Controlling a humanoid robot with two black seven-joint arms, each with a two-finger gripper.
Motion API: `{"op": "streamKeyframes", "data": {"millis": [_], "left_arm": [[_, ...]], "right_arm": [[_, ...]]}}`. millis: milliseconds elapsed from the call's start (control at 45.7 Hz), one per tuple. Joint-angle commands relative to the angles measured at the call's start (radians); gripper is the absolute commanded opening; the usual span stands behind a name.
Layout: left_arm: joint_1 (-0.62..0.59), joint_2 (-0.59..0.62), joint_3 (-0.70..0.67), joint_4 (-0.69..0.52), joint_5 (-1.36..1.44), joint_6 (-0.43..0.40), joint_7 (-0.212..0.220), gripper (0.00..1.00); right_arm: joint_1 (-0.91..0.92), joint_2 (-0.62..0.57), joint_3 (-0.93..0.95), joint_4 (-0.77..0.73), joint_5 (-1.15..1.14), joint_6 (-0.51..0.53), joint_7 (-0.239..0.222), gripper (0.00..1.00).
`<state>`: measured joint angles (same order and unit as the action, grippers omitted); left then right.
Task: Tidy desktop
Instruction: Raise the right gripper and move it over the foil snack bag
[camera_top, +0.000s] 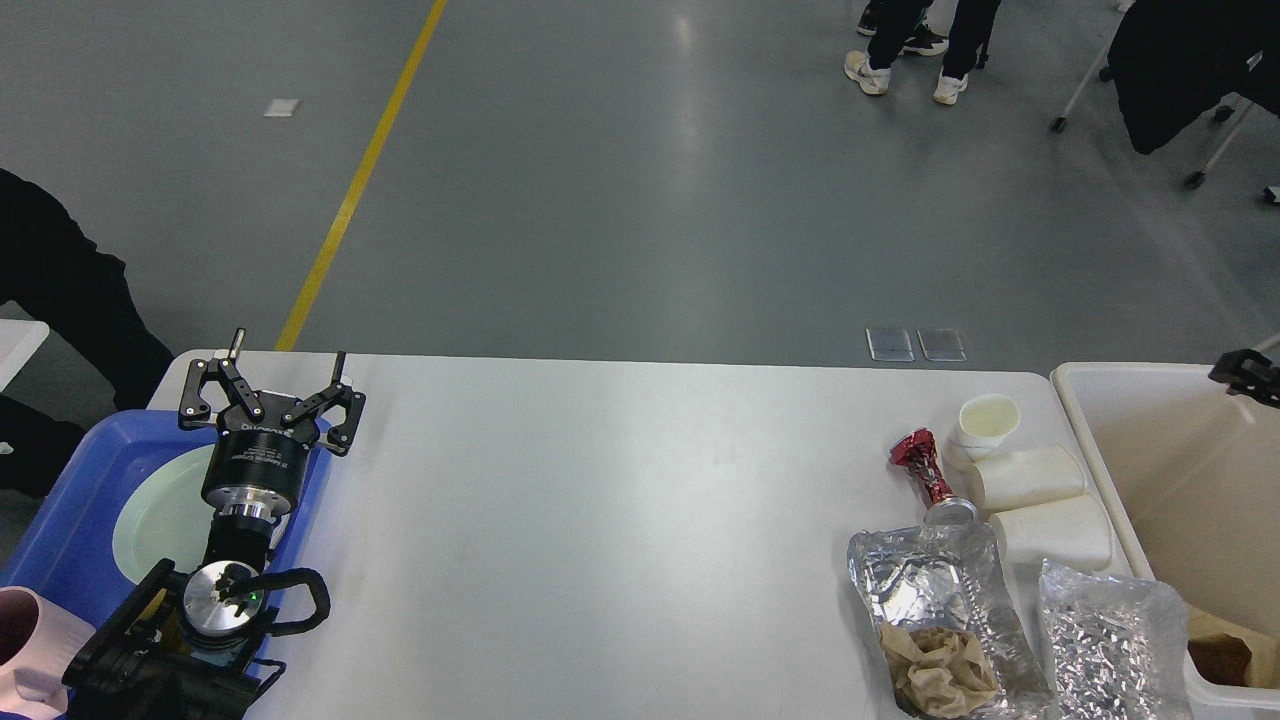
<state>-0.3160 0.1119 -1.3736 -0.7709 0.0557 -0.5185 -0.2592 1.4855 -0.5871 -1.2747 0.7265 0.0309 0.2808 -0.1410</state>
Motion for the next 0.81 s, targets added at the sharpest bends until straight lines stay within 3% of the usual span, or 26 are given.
{"op": "streamKeyframes", "data": {"millis": [0, 131, 197, 547, 788], "left_arm": [[0.0, 0.0, 0.001, 0.001, -0.001, 0.0, 0.0, 0.96], [0.0, 0.0, 0.001, 0.001, -0.001, 0.0, 0.0, 0.96], [0.0, 0.0, 0.001, 0.001, -0.001, 0.0, 0.0, 0.96], [0.0, 0.0, -0.002, 0.001, -0.001, 0.0, -0.002, 0.96], [0.0, 0.0, -0.002, 0.001, -0.001, 0.0, 0.0, 0.96]], "right_arm": [[0.225, 0.11, -0.11, 0.082, 0.001, 0.297, 0.0, 1.0], [0.421, 0.177, -0.109, 0.14, 0.003, 0.585, 0.0, 1.0], [0.516, 0.199, -0.095, 0.197, 0.003, 0.679, 0.0, 1.0], [0.99, 0.257, -0.022, 0.7, 0.007, 0.679, -0.002, 1.0], [1.058, 0.268, 0.018, 0.904, 0.004, 0.679, -0.002, 1.0]]}}
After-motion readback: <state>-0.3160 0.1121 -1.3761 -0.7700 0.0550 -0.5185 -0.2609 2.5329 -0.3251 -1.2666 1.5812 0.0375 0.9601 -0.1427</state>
